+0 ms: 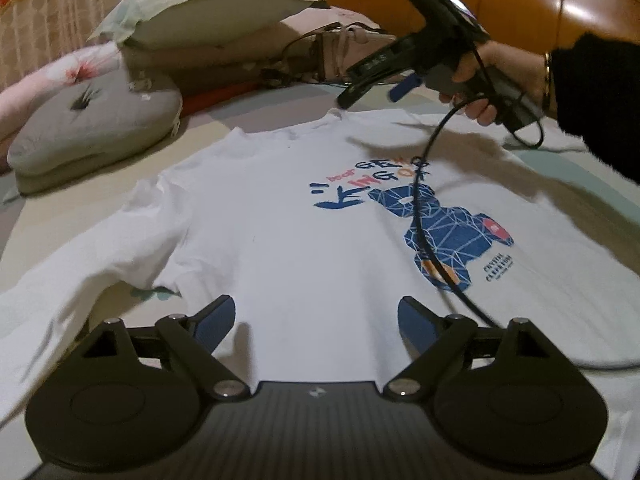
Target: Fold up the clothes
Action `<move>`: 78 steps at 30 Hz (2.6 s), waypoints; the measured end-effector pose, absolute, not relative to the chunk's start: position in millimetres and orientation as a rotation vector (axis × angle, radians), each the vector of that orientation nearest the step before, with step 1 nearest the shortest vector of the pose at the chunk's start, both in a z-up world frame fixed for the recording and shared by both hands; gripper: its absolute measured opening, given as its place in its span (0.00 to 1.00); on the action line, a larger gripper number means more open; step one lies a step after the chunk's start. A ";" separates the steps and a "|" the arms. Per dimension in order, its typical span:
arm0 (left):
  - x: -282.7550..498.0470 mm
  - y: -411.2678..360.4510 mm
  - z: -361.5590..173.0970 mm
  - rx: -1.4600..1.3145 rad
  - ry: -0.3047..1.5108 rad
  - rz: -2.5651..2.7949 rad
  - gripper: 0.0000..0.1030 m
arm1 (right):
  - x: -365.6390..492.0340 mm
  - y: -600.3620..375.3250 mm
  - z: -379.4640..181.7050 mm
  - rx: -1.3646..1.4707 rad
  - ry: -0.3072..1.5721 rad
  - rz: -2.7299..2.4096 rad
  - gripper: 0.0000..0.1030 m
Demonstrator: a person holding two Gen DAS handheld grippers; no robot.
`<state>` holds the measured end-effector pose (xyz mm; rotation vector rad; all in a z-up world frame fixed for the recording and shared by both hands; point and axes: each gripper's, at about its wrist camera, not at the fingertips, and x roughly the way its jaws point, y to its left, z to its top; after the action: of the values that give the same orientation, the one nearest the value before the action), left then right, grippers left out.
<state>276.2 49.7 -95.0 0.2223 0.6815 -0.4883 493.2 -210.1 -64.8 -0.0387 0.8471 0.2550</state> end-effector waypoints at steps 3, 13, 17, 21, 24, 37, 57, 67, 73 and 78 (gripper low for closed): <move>273.5 52.1 -94.5 0.261 0.675 -0.491 0.86 | 486.8 -175.0 -68.1 -0.060 0.931 0.319 1.00; 279.3 63.6 -100.2 0.251 0.706 -0.480 0.86 | 519.1 -116.6 -107.8 -0.111 0.859 0.233 1.00; 279.3 64.4 -100.7 0.248 0.708 -0.482 0.86 | 529.1 -111.5 -107.9 -0.103 0.796 0.229 1.00; 278.5 64.7 -99.8 0.246 0.704 -0.482 0.86 | 531.6 -109.4 -99.2 -0.064 0.801 0.202 1.00; 278.1 63.5 -99.8 0.249 0.703 -0.481 0.86 | 522.1 -99.9 -88.9 -0.077 0.815 0.263 1.00; 281.1 65.4 -101.8 0.227 0.708 -0.492 0.87 | 534.6 -81.7 -103.3 -0.117 0.694 0.244 1.00; 264.2 49.6 -91.9 0.217 0.621 -0.659 0.89 | 483.0 -305.8 -106.1 0.100 0.987 0.030 1.00; 265.6 49.3 -97.6 0.224 0.641 -0.625 0.89 | 481.6 -320.2 -86.3 0.061 0.848 0.046 1.00; 262.9 46.5 -94.9 0.224 0.623 -0.621 0.89 | 417.1 -368.1 -68.2 0.185 0.826 0.110 1.00; 264.1 42.1 -98.2 0.233 0.628 -0.623 0.89 | 390.5 -374.3 -92.6 0.256 0.848 0.194 1.00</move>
<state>264.1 42.1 -98.2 0.2326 0.6279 -0.6233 390.5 -374.3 -92.6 0.2562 0.8479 0.1943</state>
